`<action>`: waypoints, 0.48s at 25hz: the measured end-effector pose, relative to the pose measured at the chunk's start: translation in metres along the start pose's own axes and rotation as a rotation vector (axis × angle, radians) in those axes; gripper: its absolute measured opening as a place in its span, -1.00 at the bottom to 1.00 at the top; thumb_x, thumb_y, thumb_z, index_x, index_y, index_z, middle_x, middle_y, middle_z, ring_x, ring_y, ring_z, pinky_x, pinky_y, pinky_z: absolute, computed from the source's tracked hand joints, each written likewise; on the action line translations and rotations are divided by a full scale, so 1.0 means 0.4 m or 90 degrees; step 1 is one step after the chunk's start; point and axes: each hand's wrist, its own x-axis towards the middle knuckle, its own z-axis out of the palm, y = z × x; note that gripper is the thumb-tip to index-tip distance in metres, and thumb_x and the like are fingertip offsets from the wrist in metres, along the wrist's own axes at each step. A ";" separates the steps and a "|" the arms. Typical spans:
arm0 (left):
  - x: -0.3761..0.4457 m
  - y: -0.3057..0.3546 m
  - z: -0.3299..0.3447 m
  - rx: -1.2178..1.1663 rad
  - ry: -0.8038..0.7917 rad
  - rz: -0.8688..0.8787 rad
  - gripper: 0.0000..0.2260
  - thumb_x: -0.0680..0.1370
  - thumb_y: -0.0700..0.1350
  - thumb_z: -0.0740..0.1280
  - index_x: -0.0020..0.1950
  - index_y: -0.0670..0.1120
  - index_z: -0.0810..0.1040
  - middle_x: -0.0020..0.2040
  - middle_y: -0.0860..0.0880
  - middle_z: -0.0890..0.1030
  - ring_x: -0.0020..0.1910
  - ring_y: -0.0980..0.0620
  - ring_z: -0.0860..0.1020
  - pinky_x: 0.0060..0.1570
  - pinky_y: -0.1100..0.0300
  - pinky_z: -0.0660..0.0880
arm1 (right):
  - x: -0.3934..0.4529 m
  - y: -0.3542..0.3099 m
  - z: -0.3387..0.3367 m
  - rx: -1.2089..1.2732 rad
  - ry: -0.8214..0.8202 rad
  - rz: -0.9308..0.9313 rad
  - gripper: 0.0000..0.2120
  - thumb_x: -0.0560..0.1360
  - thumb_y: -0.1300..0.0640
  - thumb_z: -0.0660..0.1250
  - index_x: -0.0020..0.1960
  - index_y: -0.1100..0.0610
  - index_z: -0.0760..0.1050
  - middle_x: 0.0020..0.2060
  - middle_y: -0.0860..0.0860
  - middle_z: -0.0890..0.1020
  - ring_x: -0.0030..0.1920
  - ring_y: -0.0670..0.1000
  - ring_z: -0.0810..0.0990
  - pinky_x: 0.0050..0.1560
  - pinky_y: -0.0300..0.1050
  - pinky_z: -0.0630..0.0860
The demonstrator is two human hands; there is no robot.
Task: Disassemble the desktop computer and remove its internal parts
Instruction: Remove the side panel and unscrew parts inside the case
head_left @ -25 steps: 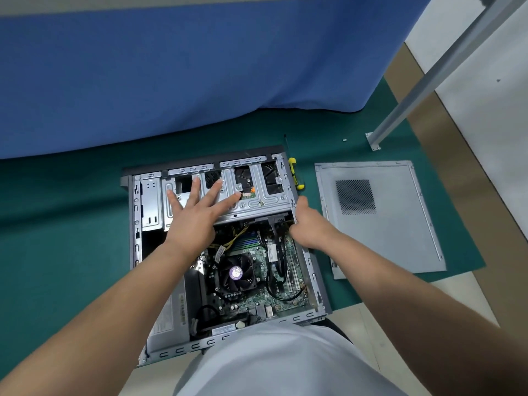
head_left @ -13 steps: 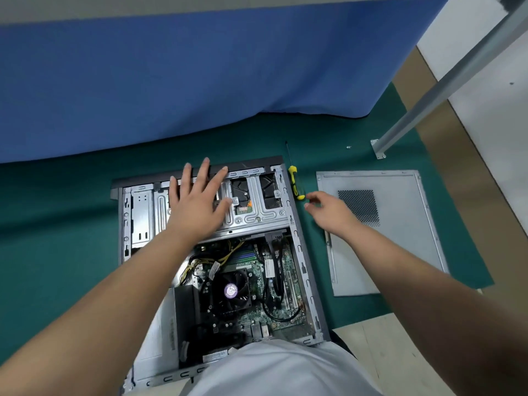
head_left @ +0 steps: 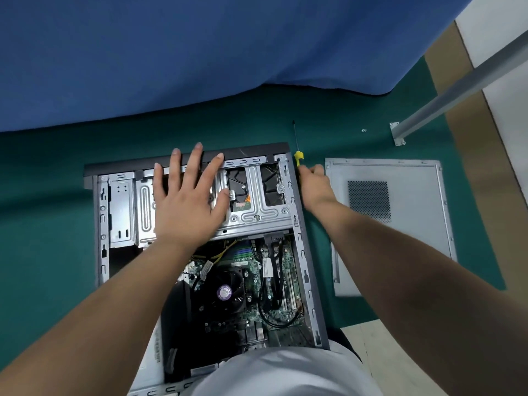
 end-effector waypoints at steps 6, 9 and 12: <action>-0.002 0.004 -0.012 0.011 -0.014 0.000 -0.44 0.64 0.26 0.04 0.65 0.25 0.10 0.69 0.08 0.03 0.67 -0.12 -0.07 0.58 -0.22 -0.18 | -0.053 0.012 -0.042 0.335 0.059 0.043 -0.77 0.57 0.17 0.26 0.12 -0.13 0.49 0.01 -0.03 0.57 -0.07 0.14 0.65 -0.07 -0.06 0.60; -0.005 0.007 -0.021 -0.012 -0.020 0.000 -0.45 0.64 0.27 0.05 0.65 0.25 0.10 0.70 0.09 0.01 0.67 -0.12 -0.08 0.59 -0.22 -0.18 | -0.150 0.014 -0.106 0.529 0.128 0.035 -0.78 0.53 0.14 0.25 -0.03 -0.20 0.48 -0.05 -0.13 0.58 -0.23 -0.03 0.71 -0.10 0.01 0.64; -0.018 0.006 -0.037 -0.098 0.002 0.055 -0.45 0.65 0.20 0.11 0.65 0.28 0.08 0.69 0.13 0.01 0.67 -0.09 -0.05 0.59 -0.24 -0.09 | -0.271 0.007 -0.171 0.645 0.182 -0.048 -0.75 0.50 0.16 0.20 -0.13 -0.20 0.50 -0.04 -0.04 0.66 -0.28 -0.09 0.63 -0.16 -0.07 0.54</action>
